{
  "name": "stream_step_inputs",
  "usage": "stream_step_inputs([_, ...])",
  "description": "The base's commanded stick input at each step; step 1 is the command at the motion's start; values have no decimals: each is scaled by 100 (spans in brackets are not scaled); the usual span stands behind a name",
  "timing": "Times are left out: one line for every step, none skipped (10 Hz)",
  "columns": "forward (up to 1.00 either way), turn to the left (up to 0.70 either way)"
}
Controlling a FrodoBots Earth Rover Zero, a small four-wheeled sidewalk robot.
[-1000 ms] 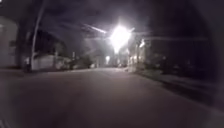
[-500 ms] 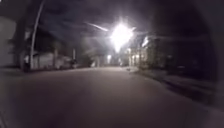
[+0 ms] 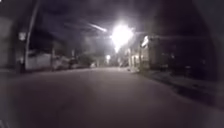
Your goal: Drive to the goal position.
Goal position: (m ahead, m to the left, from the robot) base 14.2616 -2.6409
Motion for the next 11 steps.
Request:
stream_step_inputs([70, -19])
stream_step_inputs([70, -1])
stream_step_inputs([70, 0])
stream_step_inputs([70, 0])
stream_step_inputs([70, 0])
stream_step_inputs([70, 0])
stream_step_inputs([70, 0])
stream_step_inputs([70, 0])
stream_step_inputs([70, 0])
stream_step_inputs([70, 0])
stream_step_inputs([70, 0])
